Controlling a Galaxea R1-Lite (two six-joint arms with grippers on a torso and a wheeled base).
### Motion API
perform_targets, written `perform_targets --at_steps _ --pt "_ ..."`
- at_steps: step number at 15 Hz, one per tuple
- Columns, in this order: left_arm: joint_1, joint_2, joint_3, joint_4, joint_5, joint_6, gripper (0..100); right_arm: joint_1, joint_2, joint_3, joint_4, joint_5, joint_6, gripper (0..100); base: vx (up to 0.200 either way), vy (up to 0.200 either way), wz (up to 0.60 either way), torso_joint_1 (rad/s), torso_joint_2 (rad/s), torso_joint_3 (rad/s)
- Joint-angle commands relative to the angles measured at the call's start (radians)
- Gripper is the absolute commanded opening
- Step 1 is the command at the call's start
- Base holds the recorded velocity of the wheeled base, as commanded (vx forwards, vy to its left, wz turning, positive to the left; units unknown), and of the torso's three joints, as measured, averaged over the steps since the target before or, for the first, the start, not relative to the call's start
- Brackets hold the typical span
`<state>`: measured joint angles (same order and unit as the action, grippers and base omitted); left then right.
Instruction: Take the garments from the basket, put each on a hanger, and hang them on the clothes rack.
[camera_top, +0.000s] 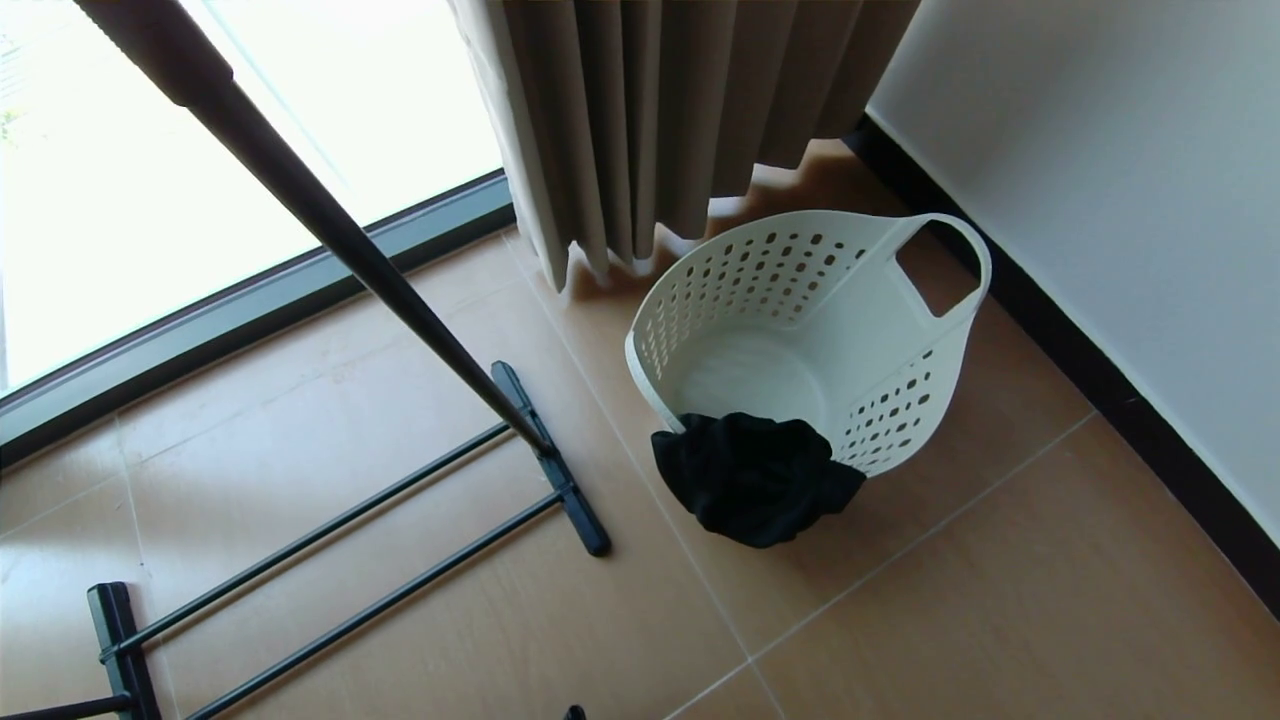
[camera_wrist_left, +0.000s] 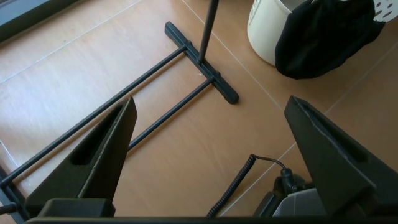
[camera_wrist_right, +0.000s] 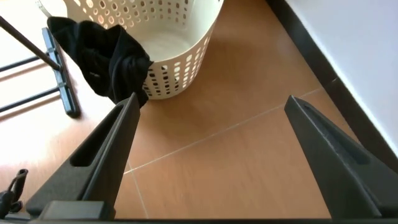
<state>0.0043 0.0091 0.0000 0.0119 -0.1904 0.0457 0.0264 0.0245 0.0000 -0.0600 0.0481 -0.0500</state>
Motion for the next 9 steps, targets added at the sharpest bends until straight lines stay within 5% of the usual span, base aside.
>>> perform_targets --at_steps 1,4,6,9 --pt "0.000 -0.001 0.000 0.000 0.000 -0.001 100 0.145 0.224 -0.025 -0.004 0.039 0.010 100 0.000 0.000 0.00 -0.007 0.00 -0.056" --pt "0.000 -0.001 0.000 0.000 0.002 -0.001 100 0.316 0.528 -0.146 -0.037 0.050 0.091 100 0.000 0.000 0.00 0.000 0.00 0.000" --pt "0.000 -0.001 0.000 0.000 0.002 -0.001 100 0.348 0.693 -0.215 -0.044 0.052 0.088 100 0.000 0.000 0.00 0.000 0.00 0.000" --pt "0.000 -0.001 0.000 0.000 0.000 0.000 100 0.372 0.986 -0.350 -0.046 0.050 -0.021 100 0.000 0.000 0.00 0.000 0.00 0.000"
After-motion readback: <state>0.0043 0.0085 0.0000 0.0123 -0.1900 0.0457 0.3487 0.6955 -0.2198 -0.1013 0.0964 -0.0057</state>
